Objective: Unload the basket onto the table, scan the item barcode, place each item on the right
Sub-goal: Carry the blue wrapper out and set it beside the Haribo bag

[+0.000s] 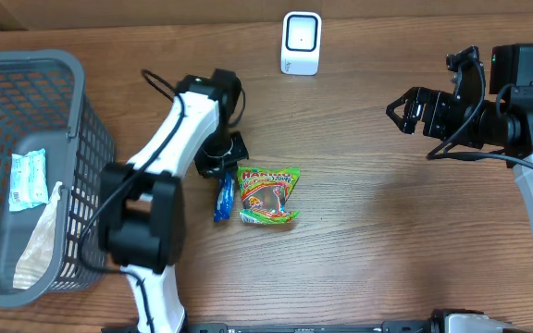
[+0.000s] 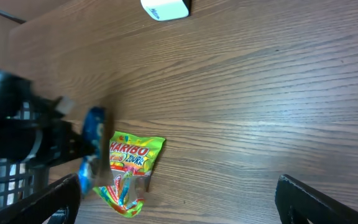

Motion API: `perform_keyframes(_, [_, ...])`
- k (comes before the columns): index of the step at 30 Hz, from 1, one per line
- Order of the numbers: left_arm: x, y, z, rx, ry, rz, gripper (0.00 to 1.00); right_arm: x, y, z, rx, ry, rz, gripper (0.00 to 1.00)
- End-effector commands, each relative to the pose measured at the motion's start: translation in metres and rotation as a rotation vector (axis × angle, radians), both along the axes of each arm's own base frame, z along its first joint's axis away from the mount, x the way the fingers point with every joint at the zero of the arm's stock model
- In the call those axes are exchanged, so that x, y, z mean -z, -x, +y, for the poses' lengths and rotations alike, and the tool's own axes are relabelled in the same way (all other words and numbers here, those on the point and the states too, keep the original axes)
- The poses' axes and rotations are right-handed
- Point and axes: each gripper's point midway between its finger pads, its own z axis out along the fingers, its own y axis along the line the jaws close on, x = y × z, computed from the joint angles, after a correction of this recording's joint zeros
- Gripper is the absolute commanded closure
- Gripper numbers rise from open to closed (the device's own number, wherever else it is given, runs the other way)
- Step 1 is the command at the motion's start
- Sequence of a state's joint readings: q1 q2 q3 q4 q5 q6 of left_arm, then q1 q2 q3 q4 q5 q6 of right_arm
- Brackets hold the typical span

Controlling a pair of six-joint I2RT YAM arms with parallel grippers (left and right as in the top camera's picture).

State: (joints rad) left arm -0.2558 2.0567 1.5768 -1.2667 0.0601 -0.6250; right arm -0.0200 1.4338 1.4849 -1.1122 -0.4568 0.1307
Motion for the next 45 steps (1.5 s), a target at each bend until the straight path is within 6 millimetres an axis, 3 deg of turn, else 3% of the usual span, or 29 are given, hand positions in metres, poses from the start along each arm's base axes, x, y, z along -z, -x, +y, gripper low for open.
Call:
perform_keyframes(1, [0.01,-0.003,-0.007,0.014,0.06,0.02,0.78,-0.009,-0.003,-0.001,0.002,-0.005,-0.026,0.0])
perform_keyframes(4, [-0.012,-0.02,-0.01,0.066,0.146,-0.041,0.54,-0.009,-0.003,-0.001,0.002,-0.005,-0.027,0.0])
perform_keyframes(5, [-0.03,-0.032,-0.009,0.079,0.17,-0.081,0.47,-0.009,-0.003,-0.001,0.002,-0.005,-0.028,0.0])
perform_keyframes(6, [-0.065,-0.05,-0.006,0.103,0.188,-0.155,0.44,-0.009,-0.003,-0.001,0.002,-0.005,-0.027,0.0])
perform_keyframes(7, [-0.08,-0.056,-0.005,0.113,0.193,-0.187,0.44,-0.009,-0.003,-0.001,0.002,-0.005,-0.026,0.0])
perform_keyframes(9, [-0.129,-0.073,0.001,0.143,0.203,-0.295,0.44,-0.009,-0.003,-0.001,0.002,-0.005,-0.025,0.0])
perform_keyframes(11, [-0.196,-0.082,0.011,0.175,0.206,-0.442,0.43,-0.009,-0.003,-0.001,0.002,-0.005,-0.025,0.0])
perform_keyframes(14, [-0.264,-0.08,0.032,0.176,0.171,-0.618,0.39,-0.009,-0.003,-0.001,0.002,-0.005,-0.025,0.0])
perform_keyframes(17, [-0.316,-0.067,0.054,0.175,0.13,-0.78,0.27,-0.009,-0.003,-0.001,0.002,-0.005,-0.025,0.0])
perform_keyframes(19, [-0.341,-0.05,0.083,0.123,0.048,-0.846,0.26,-0.008,-0.002,-0.001,0.002,-0.005,-0.022,0.0])
perform_keyframes(23, [-0.365,-0.016,0.138,-0.005,-0.094,-0.901,0.25,-0.008,-0.002,-0.001,0.002,-0.005,-0.023,0.0])
perform_keyframes(25, [-0.366,0.003,0.168,-0.087,-0.156,-0.888,0.25,-0.008,-0.003,-0.001,0.002,-0.005,-0.024,0.0])
perform_keyframes(27, [-0.353,0.022,0.199,-0.18,-0.209,-0.824,0.25,-0.009,-0.004,-0.002,0.002,-0.005,-0.029,0.0])
perform_keyframes(33, [-0.27,0.052,0.279,-0.394,-0.26,-0.535,0.23,-0.01,-0.004,-0.002,0.002,-0.005,-0.033,0.0])
perform_keyframes(34, [-0.245,0.053,0.296,-0.428,-0.254,-0.482,0.24,-0.01,-0.004,-0.002,0.002,-0.005,-0.033,0.0])
perform_keyframes(38, [-0.188,0.046,0.324,-0.352,-0.239,-0.39,0.27,-0.01,-0.004,-0.001,0.002,-0.005,-0.033,0.0])
perform_keyframes(39, [-0.167,0.037,0.334,-0.259,-0.25,-0.377,0.34,-0.01,-0.004,-0.002,0.002,-0.005,-0.033,0.0])
perform_keyframes(45, [-0.105,0.005,0.361,-0.145,-0.268,-0.361,0.36,-0.01,-0.004,-0.002,0.002,-0.004,-0.034,0.0])
